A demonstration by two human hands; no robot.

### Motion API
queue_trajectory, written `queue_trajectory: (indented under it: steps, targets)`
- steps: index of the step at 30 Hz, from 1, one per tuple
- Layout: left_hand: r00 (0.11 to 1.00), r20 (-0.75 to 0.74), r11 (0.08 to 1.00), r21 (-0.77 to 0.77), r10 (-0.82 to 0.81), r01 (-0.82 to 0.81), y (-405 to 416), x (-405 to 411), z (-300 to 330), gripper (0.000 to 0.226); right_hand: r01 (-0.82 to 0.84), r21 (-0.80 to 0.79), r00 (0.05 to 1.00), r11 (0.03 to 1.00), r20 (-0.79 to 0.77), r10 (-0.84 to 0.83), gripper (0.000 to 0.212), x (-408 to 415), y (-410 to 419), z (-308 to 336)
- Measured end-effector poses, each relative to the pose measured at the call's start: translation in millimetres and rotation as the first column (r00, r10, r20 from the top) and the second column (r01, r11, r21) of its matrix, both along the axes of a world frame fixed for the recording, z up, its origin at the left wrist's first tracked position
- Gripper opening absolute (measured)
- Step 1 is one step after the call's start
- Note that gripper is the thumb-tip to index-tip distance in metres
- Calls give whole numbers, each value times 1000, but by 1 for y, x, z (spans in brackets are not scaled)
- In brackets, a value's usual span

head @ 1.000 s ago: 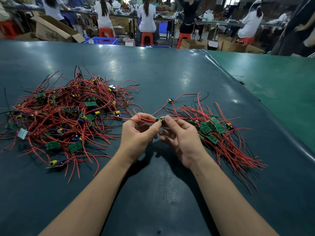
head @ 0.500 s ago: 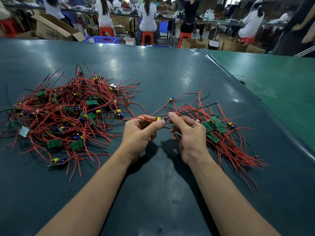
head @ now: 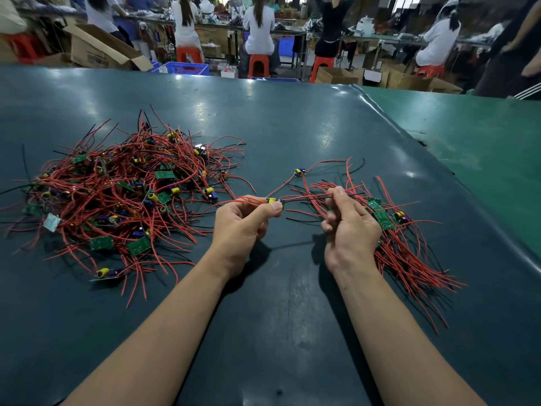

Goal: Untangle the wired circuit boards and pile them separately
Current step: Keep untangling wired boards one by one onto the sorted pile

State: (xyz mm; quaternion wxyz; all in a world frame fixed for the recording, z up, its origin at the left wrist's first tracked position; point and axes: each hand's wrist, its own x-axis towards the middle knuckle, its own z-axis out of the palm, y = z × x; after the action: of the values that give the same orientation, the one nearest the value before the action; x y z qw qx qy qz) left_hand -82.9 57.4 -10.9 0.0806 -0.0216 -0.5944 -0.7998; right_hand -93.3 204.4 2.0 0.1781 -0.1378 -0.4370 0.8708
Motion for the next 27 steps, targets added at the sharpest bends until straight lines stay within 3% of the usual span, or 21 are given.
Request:
queue_trajectory:
  steps: [10, 12, 14, 16, 18, 23, 27]
  targets:
    - [998, 15, 988, 138, 65, -66, -4, -4, 0, 10, 12, -93, 997, 996, -74, -19, 18, -7, 7, 1]
    - [995, 40, 968, 230, 92, -98, -8, -6, 1, 17, -37, -85, 997, 996, -73, 31, 19, -7, 8, 1]
    - [995, 43, 950, 294, 95, -103, -10, -7, 1, 20, -161, 29, 985, 987, -53, 162, 26, -3, 6, 0]
    - [998, 38, 959, 276, 54, -63, -9, -6, 1, 16, -318, 182, 946, 931, -5, 324, 33, 4, -5, -3]
    - [1000, 24, 981, 193, 3, -7, -6, -4, 1, 9, -389, 255, 916, 885, 2, 402, 25, 9, -15, -6]
    - [999, 32, 993, 117, -22, 18, -3, -4, -1, 11, -344, 191, 932, 919, -49, 360, 9, 4, -3, -1]
    - [999, 19, 993, 113, -28, 25, -3, -4, -2, 13, -478, 270, 871, 836, 21, 491, 10, 10, -5, -3]
